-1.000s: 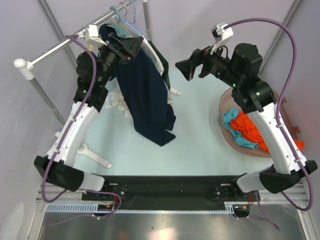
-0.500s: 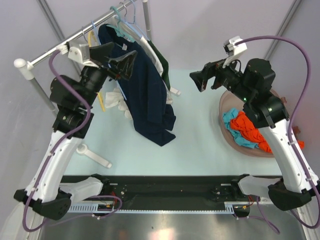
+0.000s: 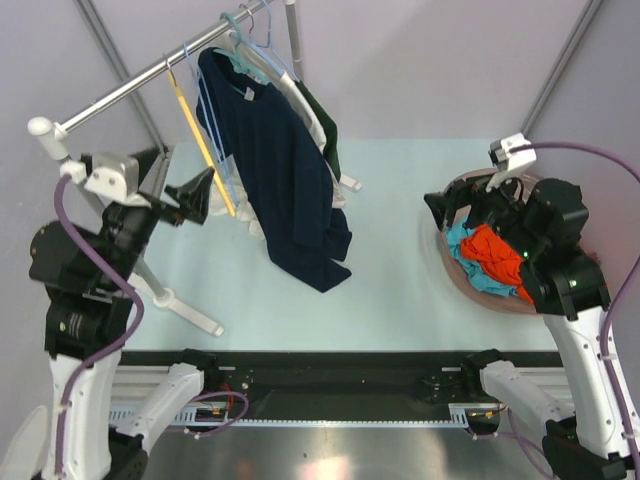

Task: Place the t-shirt on the hanger
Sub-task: Reset both arms

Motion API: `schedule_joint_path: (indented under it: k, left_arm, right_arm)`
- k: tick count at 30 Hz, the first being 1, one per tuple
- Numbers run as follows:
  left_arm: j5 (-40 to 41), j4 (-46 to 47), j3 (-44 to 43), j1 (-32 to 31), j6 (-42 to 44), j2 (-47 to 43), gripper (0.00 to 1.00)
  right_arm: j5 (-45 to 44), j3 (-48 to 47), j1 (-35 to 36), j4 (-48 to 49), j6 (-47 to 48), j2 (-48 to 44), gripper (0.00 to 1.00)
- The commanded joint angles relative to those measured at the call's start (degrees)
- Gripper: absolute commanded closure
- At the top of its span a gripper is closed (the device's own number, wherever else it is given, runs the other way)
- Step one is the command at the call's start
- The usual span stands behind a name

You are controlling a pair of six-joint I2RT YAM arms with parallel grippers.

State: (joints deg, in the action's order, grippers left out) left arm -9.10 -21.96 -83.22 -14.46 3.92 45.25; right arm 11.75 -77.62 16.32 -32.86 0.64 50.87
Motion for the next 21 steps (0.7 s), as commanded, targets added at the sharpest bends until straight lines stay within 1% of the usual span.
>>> schedule_joint_path:
  k: [1, 4, 5, 8, 11, 14, 15, 18, 21]
  left_arm:
    - [-0.83, -9.58, 6.39, 4.96, 4.85, -5.96, 0.0]
    - [-0.65, -17.22, 10.0, 6.28, 7.84, -8.34, 0.0]
    - [-0.83, -22.03, 10.79, 6.55, 8.55, -8.51, 0.0]
    - [-2.58, -27.68, 14.74, 6.81, 11.98, -10.71, 0.0]
    - [-0.58, -30.33, 18.61, 6.9, 11.55, -13.08, 0.0]
    - [2.85, -33.23, 21.6, 6.99, 10.76, -12.04, 0.0]
    - [4.17, -33.67, 20.74, 6.99, 10.23, -11.51, 0.0]
    - [4.09, -33.77, 21.16, 6.99, 10.84, -11.42, 0.0]
    - [4.79, -33.24, 20.91, 6.99, 11.28, -11.5, 0.0]
  right_arm:
    - [2.31, 4.22, -1.46, -3.43, 5.32, -5.07, 0.0]
    - [2.49, 6.42, -1.99, -6.5, 8.22, -8.15, 0.0]
    - [2.4, 8.0, -2.16, -7.38, 10.58, -8.85, 0.0]
    - [2.75, 12.3, -2.25, -12.29, 16.12, -12.28, 0.0]
    - [1.7, 15.21, -2.52, -15.55, 18.77, -15.27, 0.0]
    - [-0.23, 18.47, -3.04, -16.79, 22.37, -18.35, 0.0]
    - [-0.93, 20.13, -3.13, -16.71, 24.3, -19.31, 0.0]
    - [-4.62, 22.07, -3.74, -15.66, 25.8, -22.04, 0.0]
    - [-4.72, 22.08, -4.62, -15.74, 25.99, -22.75, 0.0]
